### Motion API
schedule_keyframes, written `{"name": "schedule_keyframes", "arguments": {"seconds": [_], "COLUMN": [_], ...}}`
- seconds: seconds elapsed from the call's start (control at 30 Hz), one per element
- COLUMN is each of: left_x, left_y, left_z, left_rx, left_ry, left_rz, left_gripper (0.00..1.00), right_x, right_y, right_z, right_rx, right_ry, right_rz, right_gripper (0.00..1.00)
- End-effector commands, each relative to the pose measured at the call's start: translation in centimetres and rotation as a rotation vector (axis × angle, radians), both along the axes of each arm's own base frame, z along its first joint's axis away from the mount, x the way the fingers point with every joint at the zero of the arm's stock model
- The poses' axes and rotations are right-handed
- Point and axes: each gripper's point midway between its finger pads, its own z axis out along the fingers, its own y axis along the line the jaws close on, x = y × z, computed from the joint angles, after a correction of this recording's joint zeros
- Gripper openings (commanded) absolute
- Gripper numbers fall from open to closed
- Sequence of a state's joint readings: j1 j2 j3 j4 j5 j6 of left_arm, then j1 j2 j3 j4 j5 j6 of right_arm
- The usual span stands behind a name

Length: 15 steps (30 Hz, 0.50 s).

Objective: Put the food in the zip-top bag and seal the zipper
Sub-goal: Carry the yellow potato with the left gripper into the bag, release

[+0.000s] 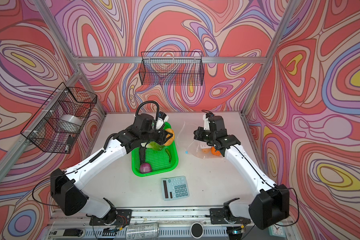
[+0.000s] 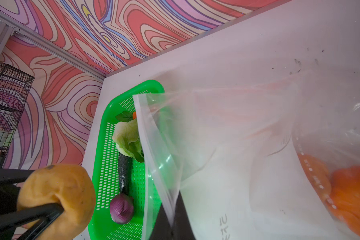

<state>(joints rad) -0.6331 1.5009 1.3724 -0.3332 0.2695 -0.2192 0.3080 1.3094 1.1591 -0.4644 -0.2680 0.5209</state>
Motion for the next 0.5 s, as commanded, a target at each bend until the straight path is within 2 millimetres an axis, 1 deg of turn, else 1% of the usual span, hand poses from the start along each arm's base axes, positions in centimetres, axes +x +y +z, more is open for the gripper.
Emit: {"name": "schedule_keyframes", "arguments": {"seconds": [0.0, 0.07, 0.17, 0.23, 0.33, 0.47], "left_x": [0.8, 1.3, 1.6, 1.6, 2.1, 3.3], "left_y": [-2.6, -3.7, -5.5, -6.7, -7.9, -7.8], "left_z": [4.0, 4.4, 3.9, 3.0, 1.2, -1.2], "left_rx": [-0.265, -0.326, -0.357, -0.35, -0.329, -0.319], "left_ry": [-0.013, 0.002, 0.032, 0.049, 0.075, 0.104], "left_rz": [-0.015, -0.023, -0.042, -0.053, -0.039, 0.028], "left_gripper": [0.27, 0.26, 0.26, 0.26, 0.26, 0.26], "right_x": [0.1, 0.1, 0.1, 0.1, 0.0, -0.4], "right_y": [0.2, 0.3, 0.3, 0.3, 0.3, 0.1], "right_z": [0.0, -0.1, 0.0, 0.0, 0.1, 0.2], "right_rx": [0.016, 0.016, 0.017, 0.019, 0.02, 0.024], "right_ry": [0.002, 0.004, 0.004, 0.002, 0.0, -0.012], "right_rz": [0.005, 0.006, 0.007, 0.009, 0.009, 0.005], "right_gripper": [0.0, 0.0, 0.0, 0.0, 0.0, 0.0]}}
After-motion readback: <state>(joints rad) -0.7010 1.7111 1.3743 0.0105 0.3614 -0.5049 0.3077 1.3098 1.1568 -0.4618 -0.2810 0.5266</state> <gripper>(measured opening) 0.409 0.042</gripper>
